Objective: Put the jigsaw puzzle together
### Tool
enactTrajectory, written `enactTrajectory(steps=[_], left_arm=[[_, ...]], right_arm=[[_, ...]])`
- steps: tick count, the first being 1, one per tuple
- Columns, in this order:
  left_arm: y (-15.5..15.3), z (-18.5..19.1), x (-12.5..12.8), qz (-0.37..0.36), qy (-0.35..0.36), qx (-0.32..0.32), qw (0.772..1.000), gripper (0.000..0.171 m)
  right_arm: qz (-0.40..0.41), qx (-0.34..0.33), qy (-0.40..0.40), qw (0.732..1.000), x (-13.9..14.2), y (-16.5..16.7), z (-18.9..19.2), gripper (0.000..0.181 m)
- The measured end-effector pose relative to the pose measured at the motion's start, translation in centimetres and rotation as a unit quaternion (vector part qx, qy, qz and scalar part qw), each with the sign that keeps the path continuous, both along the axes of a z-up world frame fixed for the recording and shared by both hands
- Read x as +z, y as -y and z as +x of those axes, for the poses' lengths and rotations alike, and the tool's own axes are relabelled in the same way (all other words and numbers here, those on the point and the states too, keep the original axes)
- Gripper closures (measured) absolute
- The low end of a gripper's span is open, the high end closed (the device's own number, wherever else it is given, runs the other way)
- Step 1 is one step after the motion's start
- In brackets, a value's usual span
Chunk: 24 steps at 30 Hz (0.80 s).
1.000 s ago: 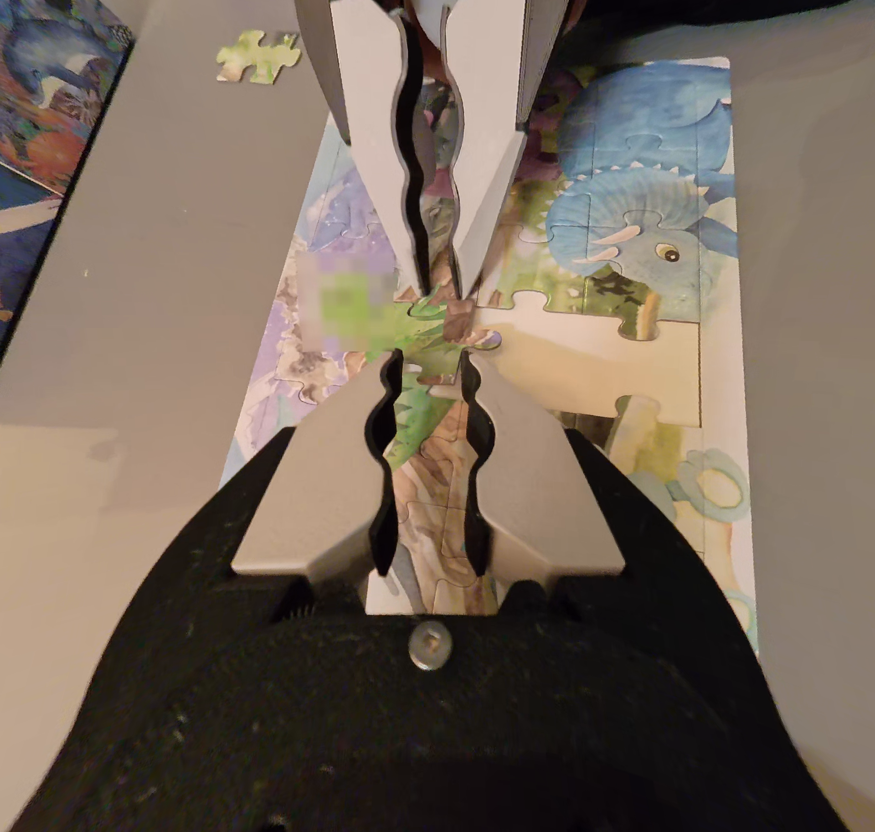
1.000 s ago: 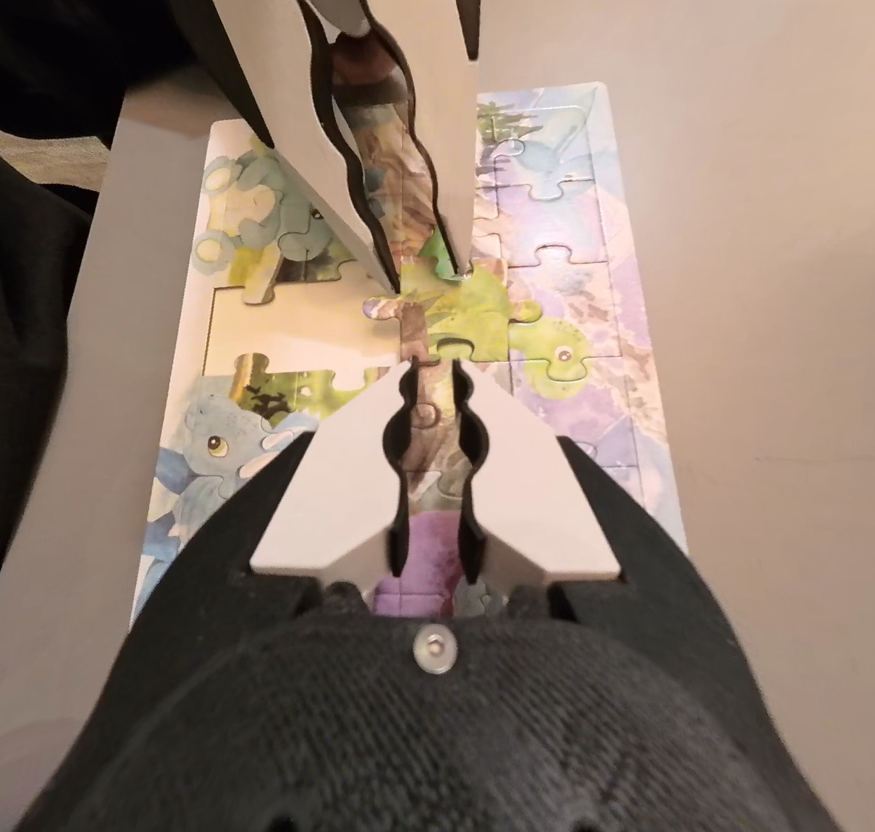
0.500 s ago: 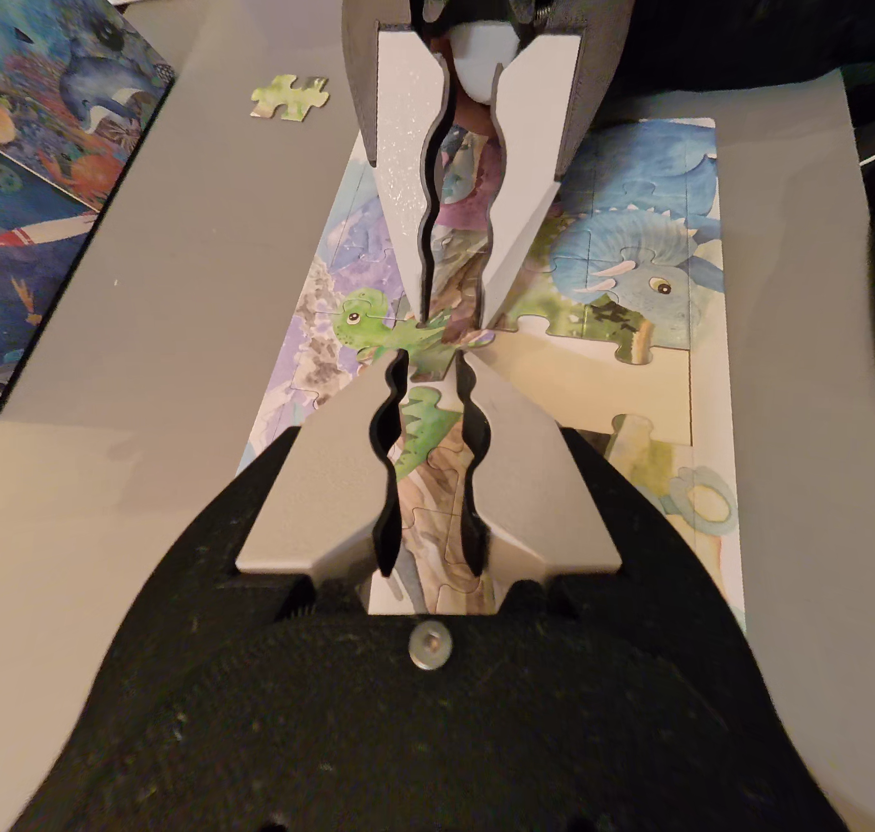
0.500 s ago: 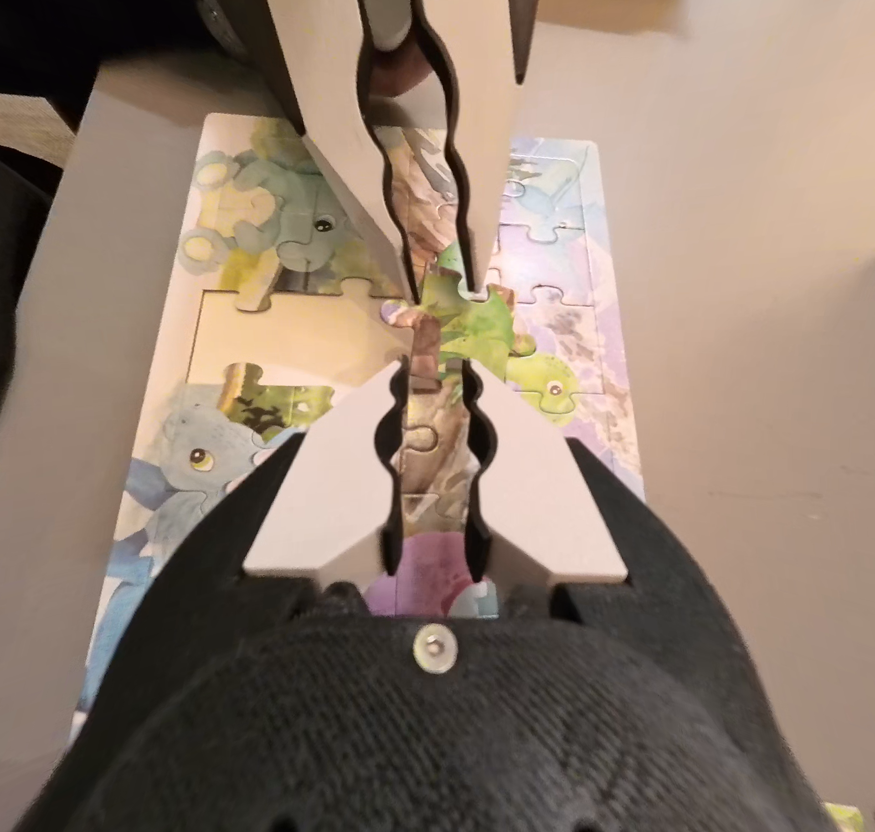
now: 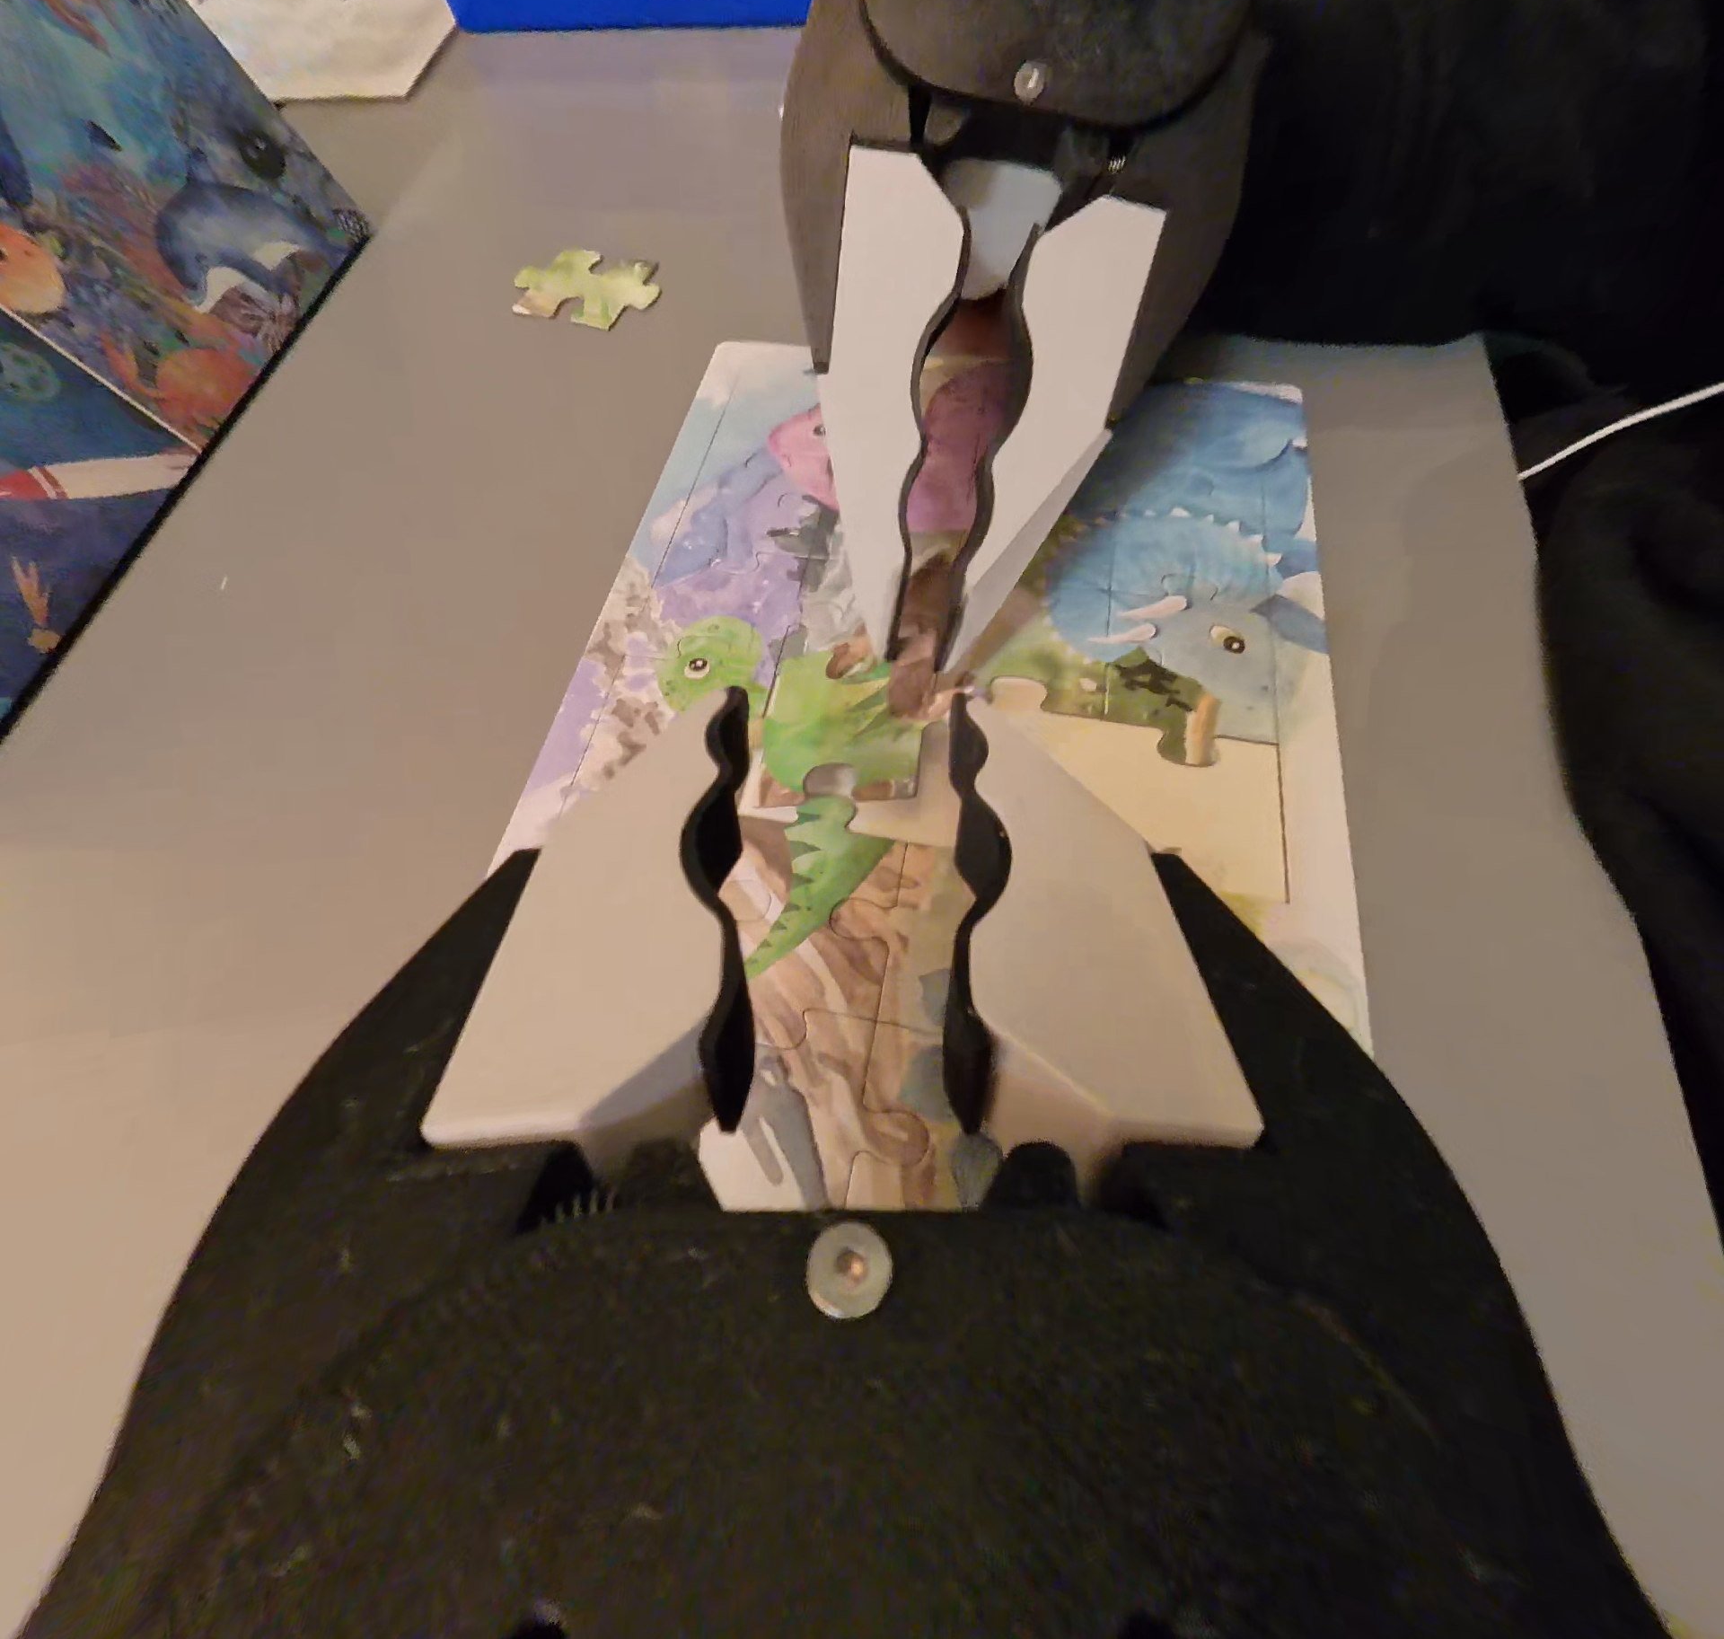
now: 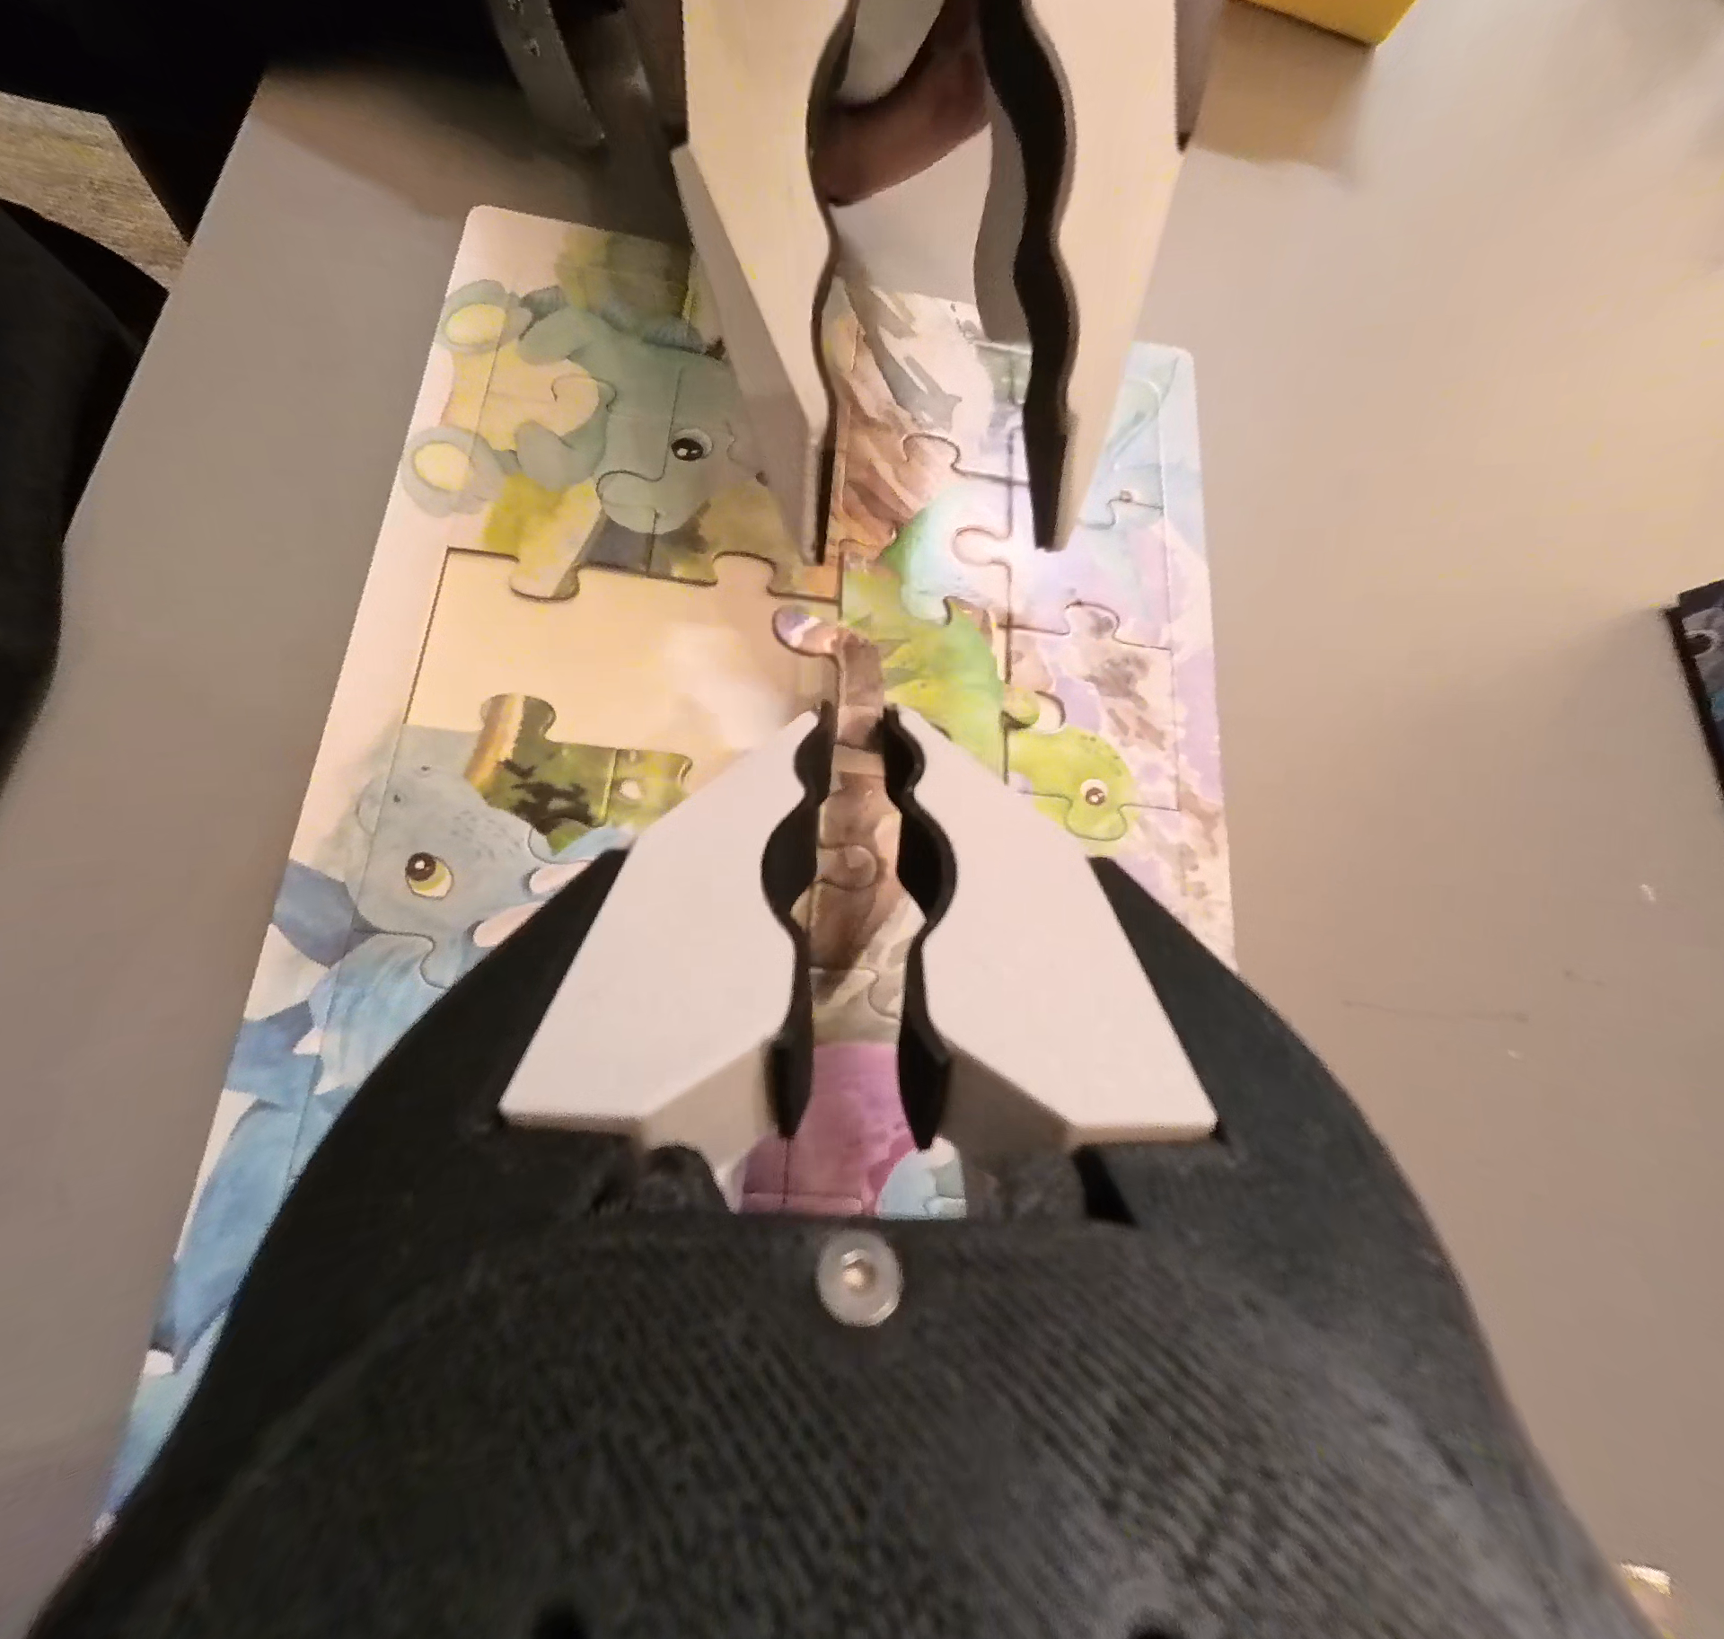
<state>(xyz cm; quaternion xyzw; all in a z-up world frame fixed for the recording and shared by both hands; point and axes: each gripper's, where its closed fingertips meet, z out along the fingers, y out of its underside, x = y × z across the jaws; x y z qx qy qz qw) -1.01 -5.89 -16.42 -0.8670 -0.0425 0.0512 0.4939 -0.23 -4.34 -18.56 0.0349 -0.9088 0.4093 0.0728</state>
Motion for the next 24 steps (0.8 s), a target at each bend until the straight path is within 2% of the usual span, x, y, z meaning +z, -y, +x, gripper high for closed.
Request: enactTrajectory(steps=[12, 21, 24], left_arm=[[0.6, -0.6, -3.7, -0.095, -0.001, 0.015, 0.995, 0.13], [0.7, -0.7, -4.1, -0.107, 0.006, 0.018, 0.994, 0.131], [0.6, -0.6, -4.1, -0.104, 0.006, 0.015, 0.994, 0.13]], right_arm=[[0.04, 0.005, 0.002, 0.999, -1.5, -0.2, 0.3, 0.176], [0.042, 0.003, 0.0, 0.999, -1.6, -0.1, 0.3, 0.176], [0.035, -0.008, -0.007, 0.999, -1.4, -0.1, -0.2, 0.169]])
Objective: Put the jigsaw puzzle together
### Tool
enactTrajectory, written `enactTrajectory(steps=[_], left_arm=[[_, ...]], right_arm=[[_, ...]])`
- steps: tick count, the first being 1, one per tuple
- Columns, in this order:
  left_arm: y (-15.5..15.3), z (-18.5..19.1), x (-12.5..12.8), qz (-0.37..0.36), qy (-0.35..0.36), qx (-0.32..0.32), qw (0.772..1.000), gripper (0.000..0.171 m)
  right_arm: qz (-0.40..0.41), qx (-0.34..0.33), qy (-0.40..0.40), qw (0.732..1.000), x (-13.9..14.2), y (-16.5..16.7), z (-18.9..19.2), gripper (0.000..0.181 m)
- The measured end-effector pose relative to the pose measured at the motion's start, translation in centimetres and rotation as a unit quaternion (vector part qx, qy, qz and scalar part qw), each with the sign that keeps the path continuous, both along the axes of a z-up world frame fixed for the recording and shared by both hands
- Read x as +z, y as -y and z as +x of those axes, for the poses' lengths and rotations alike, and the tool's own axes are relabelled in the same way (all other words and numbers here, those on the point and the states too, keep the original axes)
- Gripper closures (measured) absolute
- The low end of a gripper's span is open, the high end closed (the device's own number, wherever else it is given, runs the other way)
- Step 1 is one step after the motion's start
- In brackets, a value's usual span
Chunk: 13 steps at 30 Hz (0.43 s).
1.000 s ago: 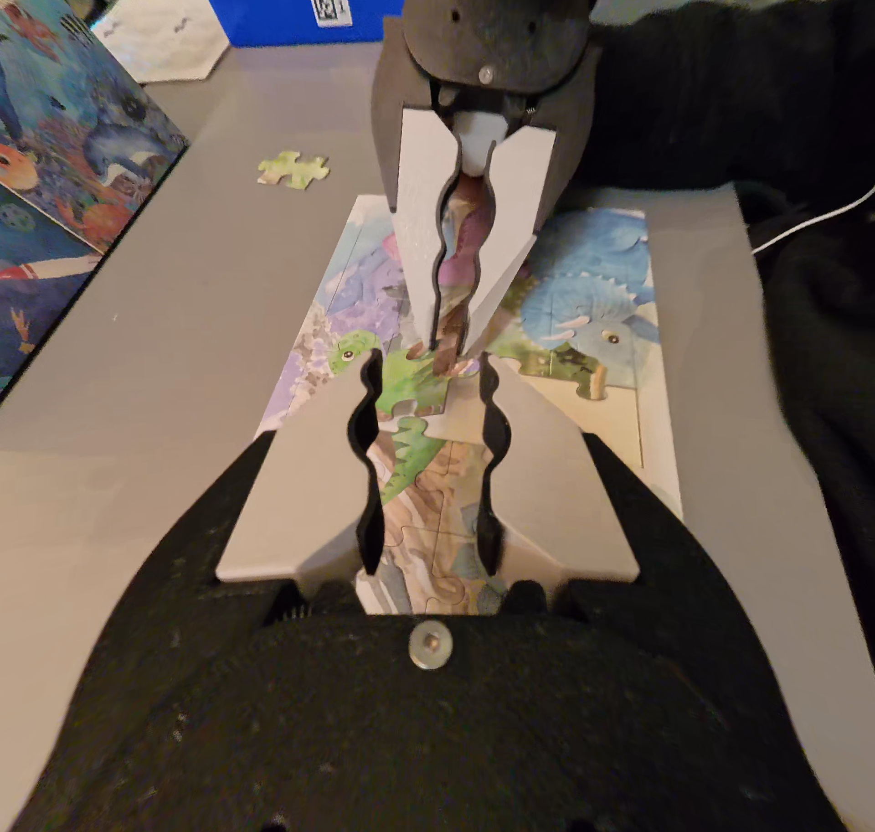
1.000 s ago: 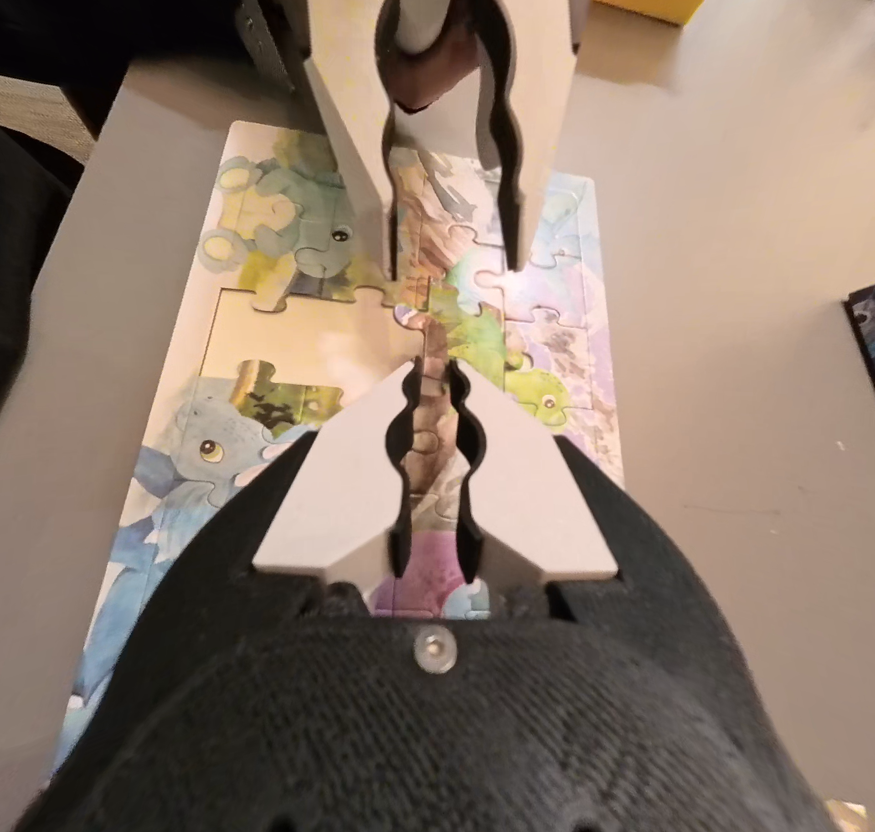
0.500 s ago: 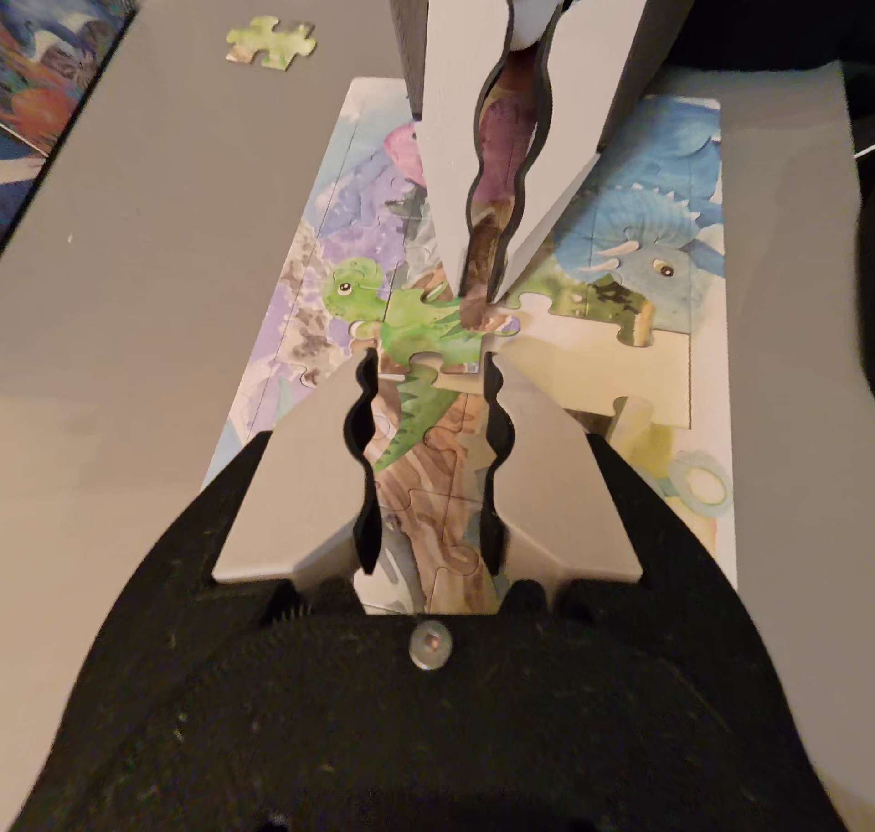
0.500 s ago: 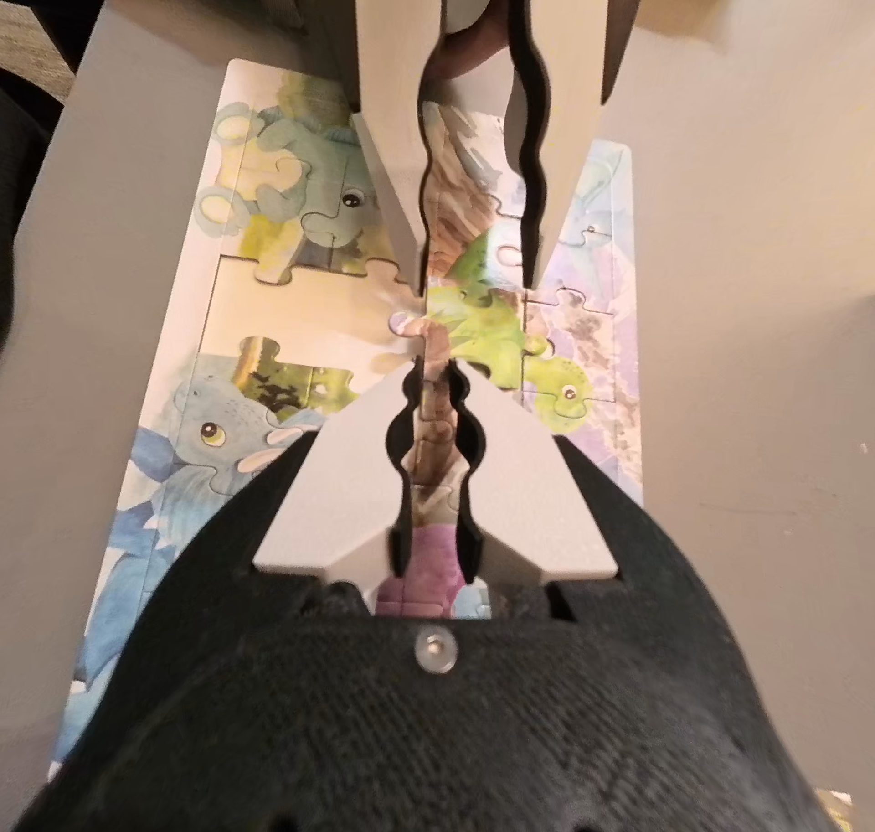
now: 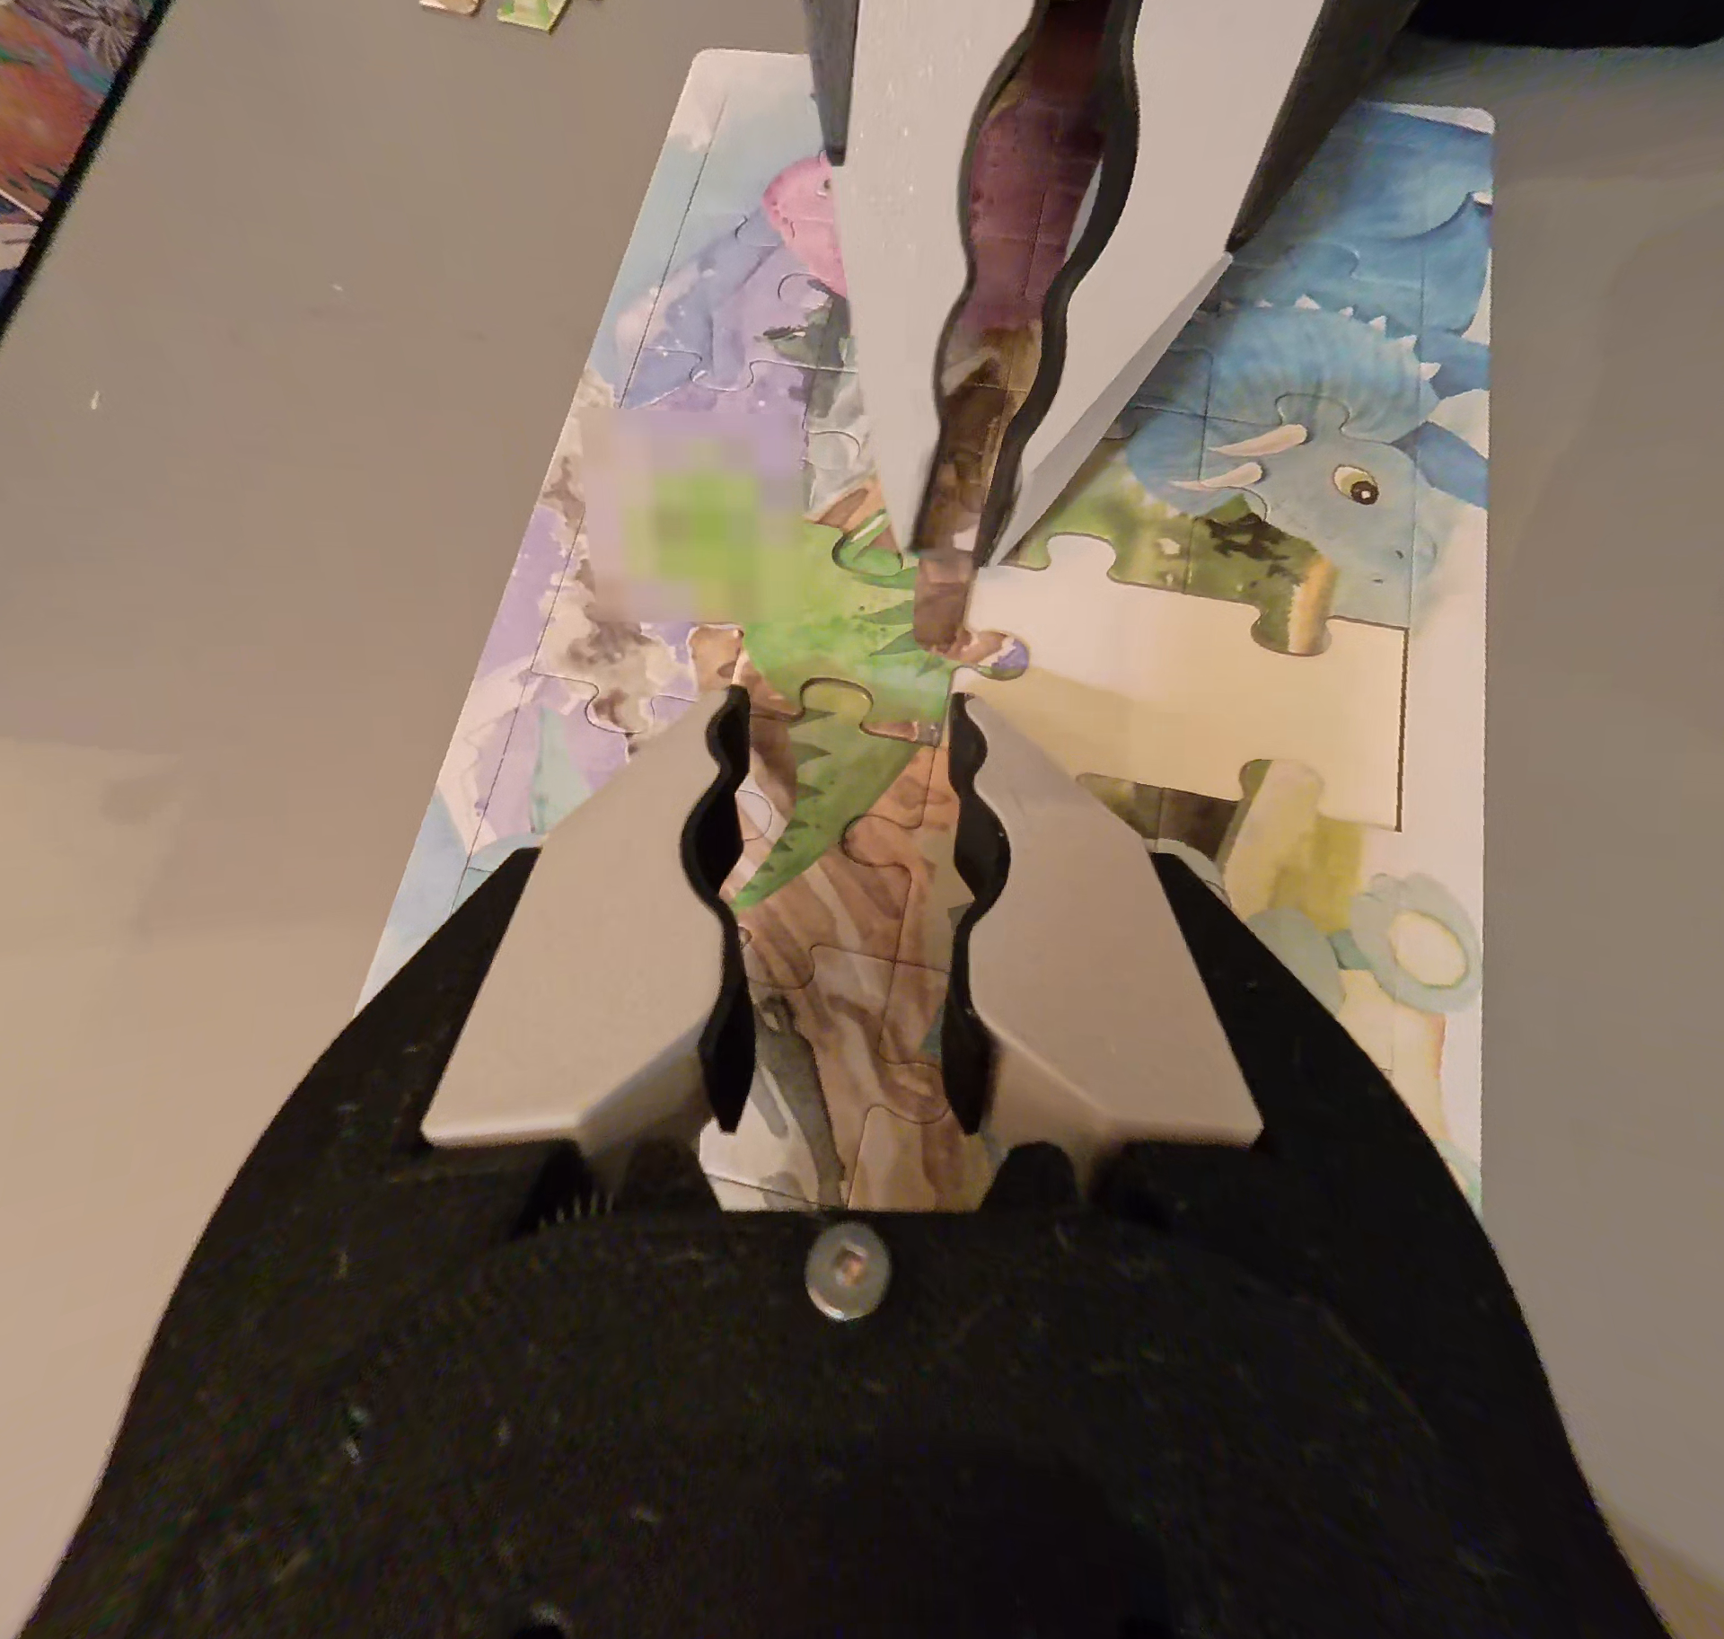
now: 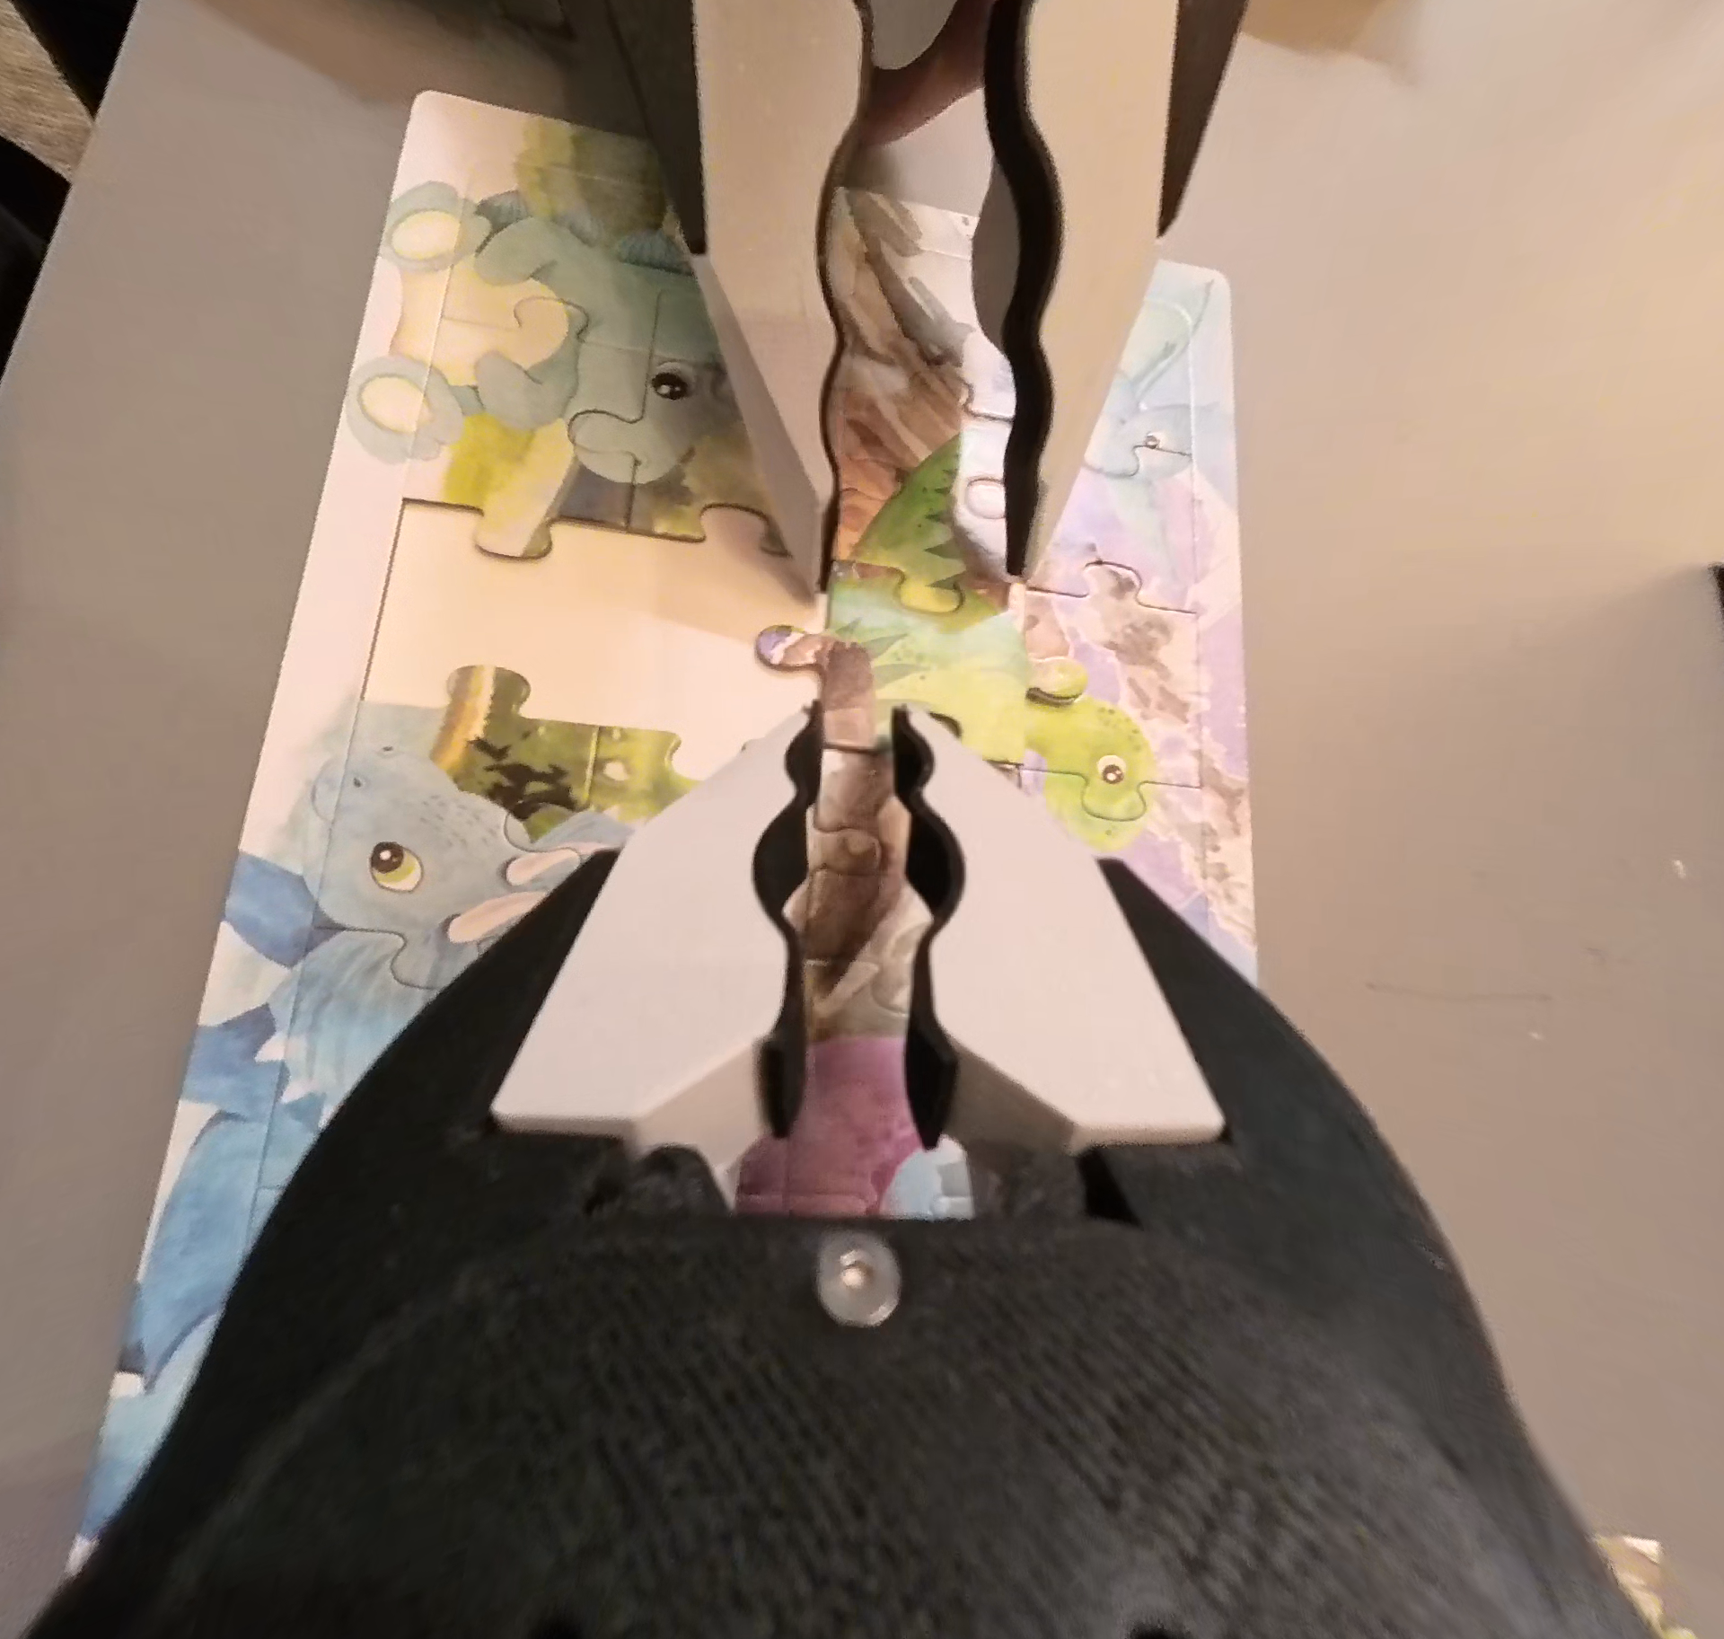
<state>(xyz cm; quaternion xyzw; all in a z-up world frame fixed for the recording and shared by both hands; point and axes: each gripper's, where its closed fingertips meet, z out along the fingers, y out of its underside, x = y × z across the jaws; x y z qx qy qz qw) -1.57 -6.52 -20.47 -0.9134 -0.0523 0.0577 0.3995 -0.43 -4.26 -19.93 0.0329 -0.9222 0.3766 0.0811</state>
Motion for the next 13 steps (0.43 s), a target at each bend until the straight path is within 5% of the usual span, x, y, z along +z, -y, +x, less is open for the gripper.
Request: enactTrajectory(steps=[5, 13], left_arm=[[-0.2, 0.2, 0.4, 0.011, 0.001, -0.004, 1.0, 0.129], [-0.3, 0.2, 0.2, 0.006, 0.002, -0.002, 1.0, 0.124]], right_arm=[[-0.04, -0.049, -0.025, 0.998, 1.0, 0.3, -2.1, 0.15], [-0.035, -0.045, 0.059, 0.997, -0.5, 0.6, -1.2, 0.136]])
